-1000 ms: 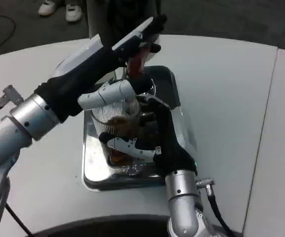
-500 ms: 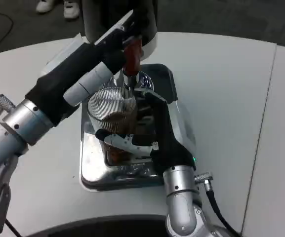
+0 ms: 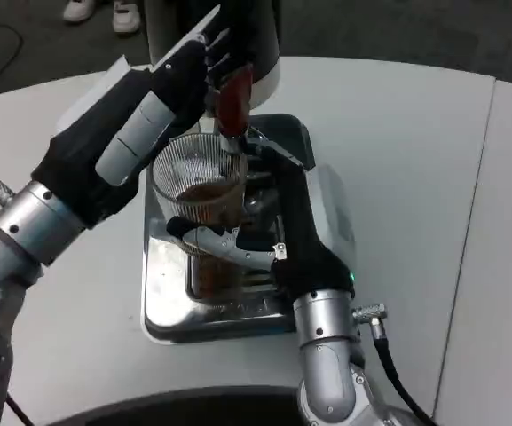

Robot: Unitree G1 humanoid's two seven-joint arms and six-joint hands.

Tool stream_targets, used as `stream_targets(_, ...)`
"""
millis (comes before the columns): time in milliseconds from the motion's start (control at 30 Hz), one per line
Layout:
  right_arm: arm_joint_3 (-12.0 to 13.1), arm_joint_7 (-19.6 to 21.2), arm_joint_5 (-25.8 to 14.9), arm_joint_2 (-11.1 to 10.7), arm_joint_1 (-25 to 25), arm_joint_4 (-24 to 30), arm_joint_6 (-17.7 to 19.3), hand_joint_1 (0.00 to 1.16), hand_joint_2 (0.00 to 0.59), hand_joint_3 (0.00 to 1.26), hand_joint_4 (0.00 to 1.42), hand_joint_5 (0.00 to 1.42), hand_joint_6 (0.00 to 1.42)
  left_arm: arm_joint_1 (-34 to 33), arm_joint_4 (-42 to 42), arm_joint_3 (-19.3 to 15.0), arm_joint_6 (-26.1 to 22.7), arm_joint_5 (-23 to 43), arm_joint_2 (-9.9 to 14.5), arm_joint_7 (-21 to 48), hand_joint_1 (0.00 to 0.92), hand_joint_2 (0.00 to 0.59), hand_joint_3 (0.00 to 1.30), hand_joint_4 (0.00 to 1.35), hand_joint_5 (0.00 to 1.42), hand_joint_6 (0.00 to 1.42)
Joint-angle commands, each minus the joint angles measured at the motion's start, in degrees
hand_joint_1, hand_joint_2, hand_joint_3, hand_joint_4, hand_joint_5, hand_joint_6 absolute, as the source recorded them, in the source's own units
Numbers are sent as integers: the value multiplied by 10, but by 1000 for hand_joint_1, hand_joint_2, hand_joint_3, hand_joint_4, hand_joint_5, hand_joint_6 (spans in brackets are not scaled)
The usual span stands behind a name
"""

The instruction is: Grasp the cup under the faucet to collect the drink, then remove the cup.

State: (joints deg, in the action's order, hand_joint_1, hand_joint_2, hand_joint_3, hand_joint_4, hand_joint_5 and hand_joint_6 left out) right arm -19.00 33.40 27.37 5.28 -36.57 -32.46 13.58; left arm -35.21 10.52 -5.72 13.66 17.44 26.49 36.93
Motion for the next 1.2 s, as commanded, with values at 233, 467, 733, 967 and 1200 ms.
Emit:
stream_targets(233, 0, 0, 7, 20, 22, 38, 0, 901, 119, 777, 827, 1024, 1020, 39, -77, -16, -13, -6, 9, -5, 0, 78, 0, 0, 0, 0)
stream_targets(467, -2, -3, 11, 21, 35, 51, -5, 901, 119, 777, 827, 1024, 1022, 70, -115, -38, -11, -26, 21, -25, 0, 78, 0, 0, 0, 0)
stream_targets(733, -3, -4, 15, 21, 45, 69, -7, 901, 119, 777, 827, 1036, 1032, 112, -163, -68, -31, -9, 42, -21, 0, 80, 4, 0, 0, 0)
stream_targets(967, -6, -15, 19, 19, 61, 98, -13, 901, 115, 777, 827, 1036, 1038, 152, -186, -94, -38, 8, 73, 0, 0, 74, 5, 0, 0, 0)
stream_targets(1200, -8, -22, 21, 19, 75, 106, -17, 901, 113, 777, 827, 1036, 1039, 167, -185, -122, -33, 24, 83, 8, 0, 73, 5, 0, 0, 0)
